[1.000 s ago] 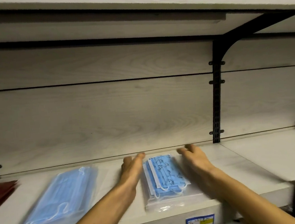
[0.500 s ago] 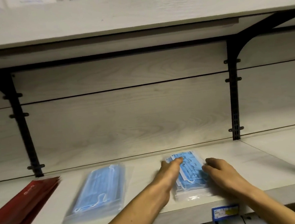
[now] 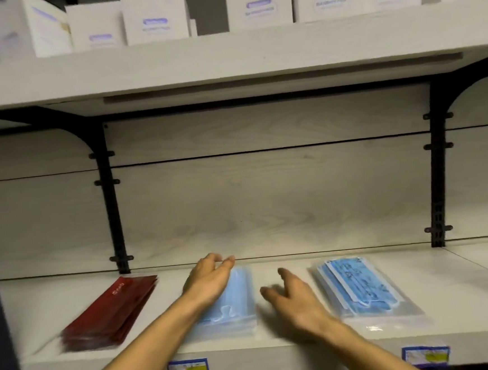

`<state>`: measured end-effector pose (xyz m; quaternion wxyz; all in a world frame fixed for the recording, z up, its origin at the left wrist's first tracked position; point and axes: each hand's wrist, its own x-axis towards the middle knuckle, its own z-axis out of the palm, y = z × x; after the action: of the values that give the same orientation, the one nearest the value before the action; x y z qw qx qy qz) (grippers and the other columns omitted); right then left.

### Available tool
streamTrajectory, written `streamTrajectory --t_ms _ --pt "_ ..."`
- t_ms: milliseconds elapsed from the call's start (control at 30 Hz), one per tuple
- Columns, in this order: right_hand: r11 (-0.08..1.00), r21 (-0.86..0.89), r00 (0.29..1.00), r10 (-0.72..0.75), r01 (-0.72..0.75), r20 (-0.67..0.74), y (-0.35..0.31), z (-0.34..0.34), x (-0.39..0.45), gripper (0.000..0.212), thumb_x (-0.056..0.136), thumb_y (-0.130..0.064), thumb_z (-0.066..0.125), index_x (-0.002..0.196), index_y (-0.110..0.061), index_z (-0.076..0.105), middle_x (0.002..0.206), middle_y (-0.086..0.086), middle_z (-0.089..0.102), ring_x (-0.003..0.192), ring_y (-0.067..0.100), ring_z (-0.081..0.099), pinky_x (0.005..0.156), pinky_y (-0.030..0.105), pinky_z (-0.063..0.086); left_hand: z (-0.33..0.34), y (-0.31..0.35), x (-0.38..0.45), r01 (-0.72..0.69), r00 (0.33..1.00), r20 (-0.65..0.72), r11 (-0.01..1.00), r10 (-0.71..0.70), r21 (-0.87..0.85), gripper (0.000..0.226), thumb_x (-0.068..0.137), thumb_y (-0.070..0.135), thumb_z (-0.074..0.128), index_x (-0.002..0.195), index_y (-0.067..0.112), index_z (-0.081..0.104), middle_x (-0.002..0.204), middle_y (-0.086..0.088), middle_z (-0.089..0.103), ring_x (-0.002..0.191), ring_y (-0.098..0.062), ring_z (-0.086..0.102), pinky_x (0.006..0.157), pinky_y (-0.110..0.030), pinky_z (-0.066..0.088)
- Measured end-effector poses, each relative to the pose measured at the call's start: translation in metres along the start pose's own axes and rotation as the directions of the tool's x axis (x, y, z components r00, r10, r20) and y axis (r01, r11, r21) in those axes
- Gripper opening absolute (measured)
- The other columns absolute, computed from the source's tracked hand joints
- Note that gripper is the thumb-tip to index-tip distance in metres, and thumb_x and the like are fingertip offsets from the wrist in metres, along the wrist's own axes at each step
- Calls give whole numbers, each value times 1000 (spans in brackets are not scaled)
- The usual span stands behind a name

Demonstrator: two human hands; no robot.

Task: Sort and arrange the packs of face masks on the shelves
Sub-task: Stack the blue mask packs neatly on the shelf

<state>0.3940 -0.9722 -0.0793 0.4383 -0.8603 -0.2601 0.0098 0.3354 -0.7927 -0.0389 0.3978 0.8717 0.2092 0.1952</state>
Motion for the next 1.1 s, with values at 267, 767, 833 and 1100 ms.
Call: streamTrajectory --t_ms 267,767,833,1100 --pt "963 -234 991 134 -136 -26 -17 35 35 53 101 -56 36 131 -18 56 131 8 60 116 27 55 101 40 47 -41 -78 27 200 970 116 974 -212 109 86 82 73 49 150 21 36 153 -7 44 131 -27 51 107 -44 46" --pt "917 -367 984 110 -155 -141 -14 53 62 57 100 -63 30 118 -18 59 127 7 66 118 30 55 97 39 41 -32 -79 53 107 975 202 991 -89 -79 75 98 47 55 157 13 24 162 -5 30 144 -22 37 106 -26 34" --pt "897 -412 986 118 -159 -121 -13 54 61 49 101 -60 30 107 -20 56 123 7 67 114 30 55 94 39 41 -33 -81 57 113 975 198 991 -98 -65 74 98 49 54 155 10 28 161 -6 32 143 -24 38 108 -28 34" --pt "982 -86 983 161 -169 -89 -15 55 66 58 102 -52 41 146 -14 46 148 8 53 134 30 50 112 40 38 -23 -77 56 28 973 231 993 -1 -113 66 99 45 55 151 10 34 156 -4 38 133 -19 46 102 -24 36"
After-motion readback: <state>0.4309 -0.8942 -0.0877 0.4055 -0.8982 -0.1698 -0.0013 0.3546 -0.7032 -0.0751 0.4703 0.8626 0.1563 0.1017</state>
